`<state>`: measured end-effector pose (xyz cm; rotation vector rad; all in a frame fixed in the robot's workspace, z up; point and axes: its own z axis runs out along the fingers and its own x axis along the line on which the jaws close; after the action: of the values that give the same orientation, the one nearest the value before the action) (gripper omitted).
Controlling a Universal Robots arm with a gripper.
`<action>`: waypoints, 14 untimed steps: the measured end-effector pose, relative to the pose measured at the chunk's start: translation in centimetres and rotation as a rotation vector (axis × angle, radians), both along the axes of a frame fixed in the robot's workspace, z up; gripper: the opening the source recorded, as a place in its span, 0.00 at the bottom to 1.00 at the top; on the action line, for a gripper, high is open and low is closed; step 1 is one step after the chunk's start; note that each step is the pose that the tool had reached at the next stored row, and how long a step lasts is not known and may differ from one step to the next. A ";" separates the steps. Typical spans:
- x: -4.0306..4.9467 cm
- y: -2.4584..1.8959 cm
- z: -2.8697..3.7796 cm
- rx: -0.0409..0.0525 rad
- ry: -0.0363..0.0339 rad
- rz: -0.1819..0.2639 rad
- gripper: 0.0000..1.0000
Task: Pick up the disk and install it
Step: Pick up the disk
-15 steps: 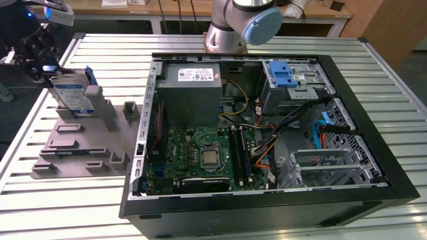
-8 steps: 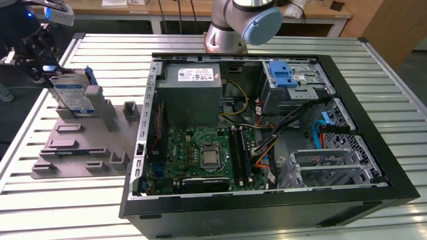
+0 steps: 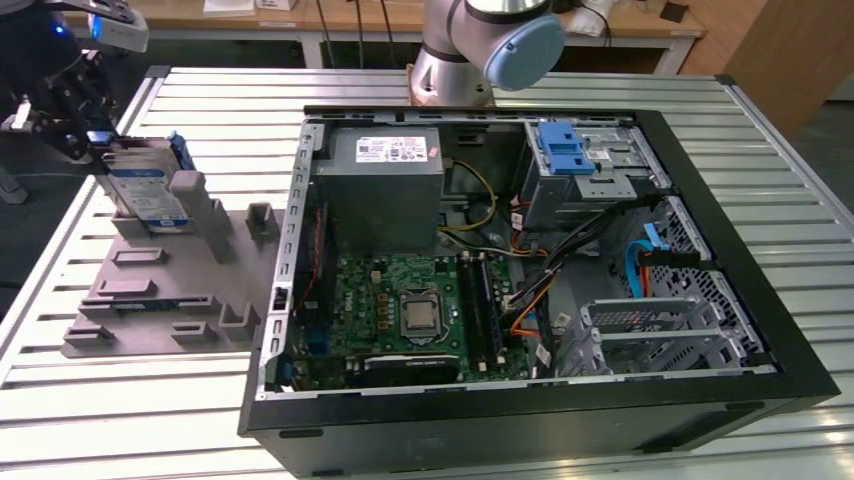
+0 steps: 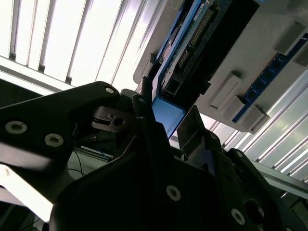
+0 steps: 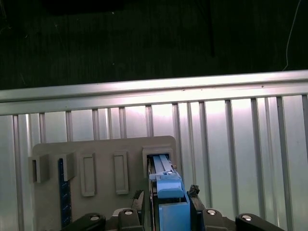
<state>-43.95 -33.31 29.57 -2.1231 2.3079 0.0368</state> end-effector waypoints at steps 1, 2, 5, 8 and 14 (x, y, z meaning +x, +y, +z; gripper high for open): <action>0.00 0.00 0.00 0.0000 0.0000 0.000 0.47; 0.00 0.00 -0.01 0.0000 0.0000 0.000 0.47; 0.00 0.00 -0.09 0.0001 -0.0003 0.000 0.47; 0.00 0.00 -0.20 -0.0001 0.0002 0.000 0.47; 0.00 0.00 -0.35 -0.0001 0.0001 0.000 0.47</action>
<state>-43.95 -33.31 29.23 -2.1231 2.3080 0.0369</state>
